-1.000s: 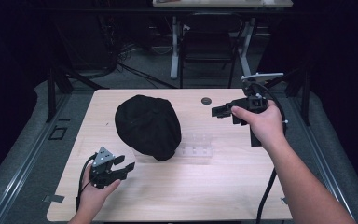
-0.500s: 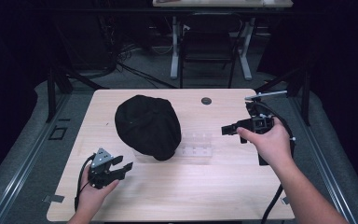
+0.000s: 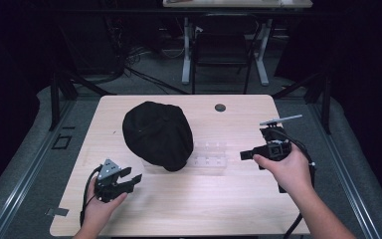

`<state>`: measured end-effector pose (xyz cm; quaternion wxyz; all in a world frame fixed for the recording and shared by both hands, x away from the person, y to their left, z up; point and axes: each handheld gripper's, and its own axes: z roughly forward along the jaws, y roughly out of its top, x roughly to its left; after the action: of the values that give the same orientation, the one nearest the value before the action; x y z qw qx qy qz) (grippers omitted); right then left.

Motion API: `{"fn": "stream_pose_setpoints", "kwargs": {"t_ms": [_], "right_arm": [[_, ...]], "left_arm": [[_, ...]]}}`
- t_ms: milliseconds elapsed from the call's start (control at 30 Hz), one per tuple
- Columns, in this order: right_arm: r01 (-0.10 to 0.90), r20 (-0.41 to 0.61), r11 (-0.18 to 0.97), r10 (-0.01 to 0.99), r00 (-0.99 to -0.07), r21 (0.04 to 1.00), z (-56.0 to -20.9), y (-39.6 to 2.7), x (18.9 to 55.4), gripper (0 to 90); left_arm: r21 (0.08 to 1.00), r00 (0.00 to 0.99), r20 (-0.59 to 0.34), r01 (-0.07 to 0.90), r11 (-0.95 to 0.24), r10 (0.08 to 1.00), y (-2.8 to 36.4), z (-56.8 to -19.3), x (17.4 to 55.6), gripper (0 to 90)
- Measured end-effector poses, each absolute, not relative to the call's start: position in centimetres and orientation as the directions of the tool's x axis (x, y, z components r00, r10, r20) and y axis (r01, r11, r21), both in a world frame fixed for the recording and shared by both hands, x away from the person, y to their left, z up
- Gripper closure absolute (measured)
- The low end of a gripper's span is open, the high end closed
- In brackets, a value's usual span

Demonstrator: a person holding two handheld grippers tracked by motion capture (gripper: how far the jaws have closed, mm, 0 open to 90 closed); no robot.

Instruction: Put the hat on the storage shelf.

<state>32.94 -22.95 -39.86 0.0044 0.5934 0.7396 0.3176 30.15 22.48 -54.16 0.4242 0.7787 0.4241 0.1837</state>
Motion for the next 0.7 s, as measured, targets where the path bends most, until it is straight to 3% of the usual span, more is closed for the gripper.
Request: {"fn": "stream_pose_setpoints", "kwargs": {"t_ms": [700], "right_arm": [[0.860,0.344,0.075,0.896,-0.280,0.504,-47.2,-23.3,30.6,64.8]], "left_arm": [[0.817,0.574,-0.074,0.504,-0.281,0.816,22.3,-54.5,30.2,48.0]]}}
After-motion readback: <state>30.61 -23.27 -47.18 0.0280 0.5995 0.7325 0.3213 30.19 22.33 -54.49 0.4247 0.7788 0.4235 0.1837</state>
